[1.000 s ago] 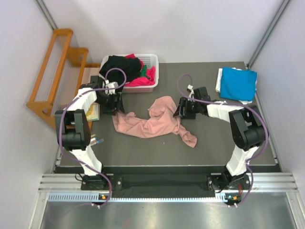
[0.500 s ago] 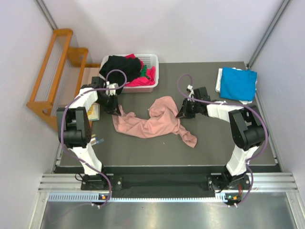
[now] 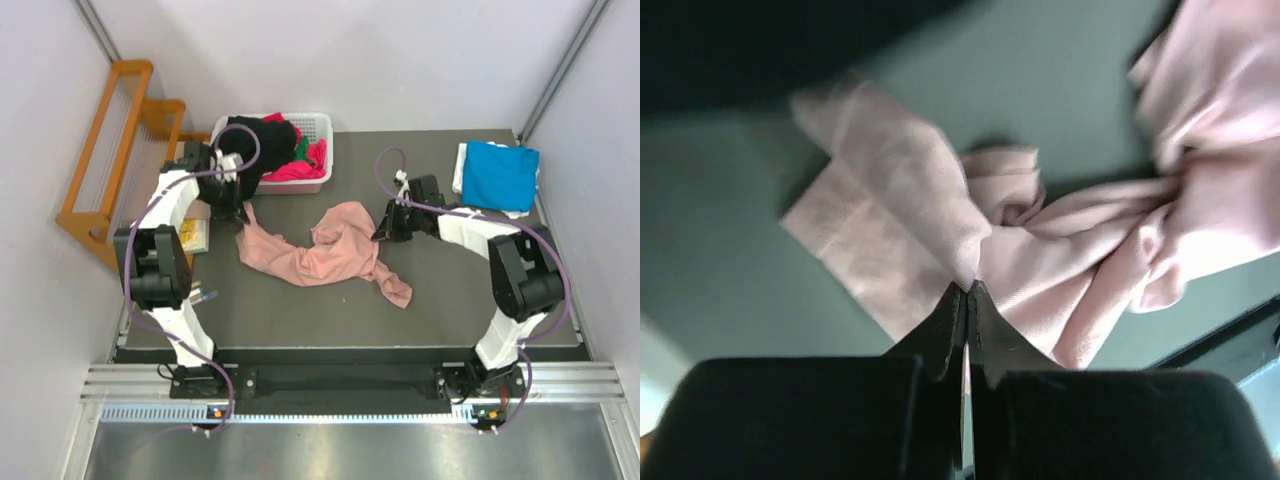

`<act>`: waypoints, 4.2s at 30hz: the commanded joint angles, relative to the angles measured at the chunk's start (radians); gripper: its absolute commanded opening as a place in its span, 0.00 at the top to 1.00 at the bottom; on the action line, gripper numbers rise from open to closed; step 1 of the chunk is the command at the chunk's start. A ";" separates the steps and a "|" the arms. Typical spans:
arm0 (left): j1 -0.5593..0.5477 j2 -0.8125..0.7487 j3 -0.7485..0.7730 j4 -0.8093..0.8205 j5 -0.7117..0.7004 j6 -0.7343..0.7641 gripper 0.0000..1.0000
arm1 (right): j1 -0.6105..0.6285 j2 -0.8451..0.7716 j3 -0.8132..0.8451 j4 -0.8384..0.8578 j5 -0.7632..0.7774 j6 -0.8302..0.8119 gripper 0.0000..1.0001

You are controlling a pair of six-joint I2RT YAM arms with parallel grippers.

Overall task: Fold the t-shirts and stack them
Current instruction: Flatten the tshirt out

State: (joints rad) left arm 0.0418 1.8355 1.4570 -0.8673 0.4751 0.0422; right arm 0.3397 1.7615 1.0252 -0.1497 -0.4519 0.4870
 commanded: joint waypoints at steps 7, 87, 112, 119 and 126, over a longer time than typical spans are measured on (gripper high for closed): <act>0.059 -0.061 0.704 -0.176 -0.053 -0.085 1.00 | -0.142 -0.298 0.289 -0.087 -0.021 0.007 1.00; 0.061 -0.466 -0.265 -0.070 -0.004 0.357 1.00 | -0.165 -0.487 -0.116 0.140 0.334 0.039 1.00; -0.534 -0.605 -0.138 -0.266 -0.085 0.255 0.01 | -0.177 -0.201 -0.017 0.151 0.140 0.035 1.00; -0.814 -0.486 -0.288 -0.161 -0.288 0.275 0.01 | -0.173 -0.189 -0.025 0.127 0.165 0.041 1.00; -1.037 -0.384 -0.244 -0.070 -0.357 0.265 0.01 | -0.145 -0.133 0.016 0.124 0.197 0.055 1.00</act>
State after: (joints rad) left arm -0.9184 1.4326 1.1595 -1.0225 0.1795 0.3073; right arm 0.1730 1.5860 0.9966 -0.0307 -0.2771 0.5354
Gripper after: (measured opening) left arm 0.986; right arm 0.014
